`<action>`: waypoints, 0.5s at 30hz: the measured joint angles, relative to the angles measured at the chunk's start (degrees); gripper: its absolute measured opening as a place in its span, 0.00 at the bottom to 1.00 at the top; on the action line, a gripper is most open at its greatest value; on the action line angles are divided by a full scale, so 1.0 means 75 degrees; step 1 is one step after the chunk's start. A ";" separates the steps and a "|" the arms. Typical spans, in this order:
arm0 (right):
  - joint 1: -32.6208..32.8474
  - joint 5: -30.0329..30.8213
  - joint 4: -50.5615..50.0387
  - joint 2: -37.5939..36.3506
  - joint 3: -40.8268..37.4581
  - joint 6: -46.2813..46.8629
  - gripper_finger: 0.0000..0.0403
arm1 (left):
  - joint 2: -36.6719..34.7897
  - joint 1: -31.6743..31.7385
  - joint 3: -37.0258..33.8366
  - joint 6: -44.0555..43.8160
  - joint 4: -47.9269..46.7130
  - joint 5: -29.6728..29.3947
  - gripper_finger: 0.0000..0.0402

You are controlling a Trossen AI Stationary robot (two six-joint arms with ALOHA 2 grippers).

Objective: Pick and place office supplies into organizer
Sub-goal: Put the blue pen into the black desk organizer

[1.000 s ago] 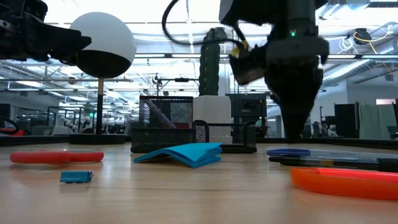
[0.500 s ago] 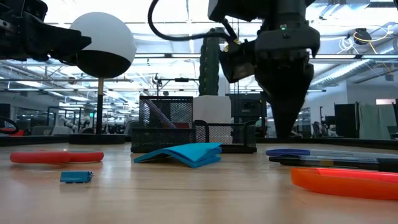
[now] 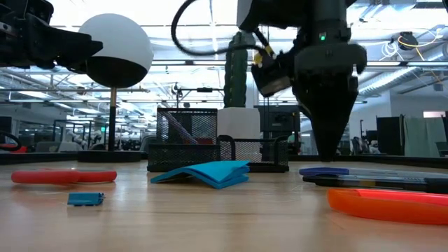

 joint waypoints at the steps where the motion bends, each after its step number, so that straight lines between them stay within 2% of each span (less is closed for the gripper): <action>1: 0.0000 0.0000 0.0004 0.0084 -0.0002 -0.0010 0.23 | -0.0001 0.0000 0.0000 0.0001 -0.0002 0.0001 0.36; 8: 0.0000 -0.0071 0.0123 0.0588 0.0036 -0.0268 0.23 | 0.0002 0.0000 0.0000 0.0002 -0.0003 0.0002 0.36; 15: -0.0099 -0.0434 0.0314 0.0657 0.0015 -0.0468 0.23 | 0.0000 0.0000 0.0000 0.0002 0.0000 0.0001 0.36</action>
